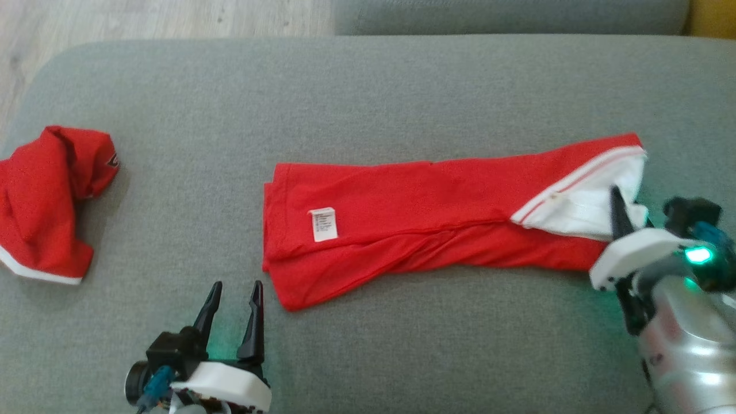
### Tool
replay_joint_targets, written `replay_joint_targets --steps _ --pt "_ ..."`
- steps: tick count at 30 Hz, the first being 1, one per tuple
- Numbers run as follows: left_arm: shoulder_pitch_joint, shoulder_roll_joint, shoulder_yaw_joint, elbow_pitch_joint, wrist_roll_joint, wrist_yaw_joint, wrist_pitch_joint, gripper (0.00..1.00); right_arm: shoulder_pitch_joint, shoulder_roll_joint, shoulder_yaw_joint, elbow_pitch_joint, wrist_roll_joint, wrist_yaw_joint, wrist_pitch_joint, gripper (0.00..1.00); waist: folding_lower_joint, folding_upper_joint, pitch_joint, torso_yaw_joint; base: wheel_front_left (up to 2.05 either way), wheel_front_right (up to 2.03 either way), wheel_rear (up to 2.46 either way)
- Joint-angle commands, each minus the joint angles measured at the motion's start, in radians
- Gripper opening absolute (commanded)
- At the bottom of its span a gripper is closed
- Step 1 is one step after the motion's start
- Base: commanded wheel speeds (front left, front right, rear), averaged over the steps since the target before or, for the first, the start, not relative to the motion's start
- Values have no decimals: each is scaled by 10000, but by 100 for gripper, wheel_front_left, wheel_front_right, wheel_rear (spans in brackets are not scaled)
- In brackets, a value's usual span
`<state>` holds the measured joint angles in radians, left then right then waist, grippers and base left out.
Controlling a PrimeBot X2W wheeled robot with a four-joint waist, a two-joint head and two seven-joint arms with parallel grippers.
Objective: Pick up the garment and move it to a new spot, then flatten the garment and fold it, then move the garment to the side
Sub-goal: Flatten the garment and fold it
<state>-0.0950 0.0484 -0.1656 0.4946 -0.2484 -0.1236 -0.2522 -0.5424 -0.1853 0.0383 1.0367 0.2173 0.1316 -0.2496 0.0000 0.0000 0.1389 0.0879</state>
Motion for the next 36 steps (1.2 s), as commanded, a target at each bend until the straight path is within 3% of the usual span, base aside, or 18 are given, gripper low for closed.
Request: replay_joint_targets --steps 1,6,13,18,30,31,32,36 --pt "-60 19 258 -234 -64 -33 -95 100 -113 155 382 -663 -139 -9 -117 0 0 0 -128 -77 0 0 0" --pt "20 19 102 -152 -186 -43 -95 100 49 721 1017 -2434 27 -9 -120 0 0 0 -361 0 0 0 0" --pt "166 18 -275 -60 -409 -52 -95 100 522 1228 3138 -3781 1275 -9 -121 0 0 0 -579 674 0 0 0" --pt "145 18 -584 -14 -540 -56 -95 100 468 1320 4556 -3783 2196 -9 -54 0 0 0 -616 1453 0 0 0" --pt "35 18 -1226 172 -757 -64 -95 100 -437 1349 6324 -2718 3592 -9 -54 0 0 0 -486 3296 0 0 0" --pt "30 18 -1248 179 -774 -64 -95 100 -490 1349 6436 -2640 3712 -9 -62 46 0 0 -479 3351 0 0 0" --pt "26 18 -1259 184 -792 -64 -95 100 -541 1349 6560 -2602 3843 -9 -70 100 0 0 -475 3388 0 0 0" --pt "-31 18 -1155 162 -823 -47 -95 100 -753 1350 6610 -2623 4179 -9 -110 100 0 0 -461 3354 0 0 0"
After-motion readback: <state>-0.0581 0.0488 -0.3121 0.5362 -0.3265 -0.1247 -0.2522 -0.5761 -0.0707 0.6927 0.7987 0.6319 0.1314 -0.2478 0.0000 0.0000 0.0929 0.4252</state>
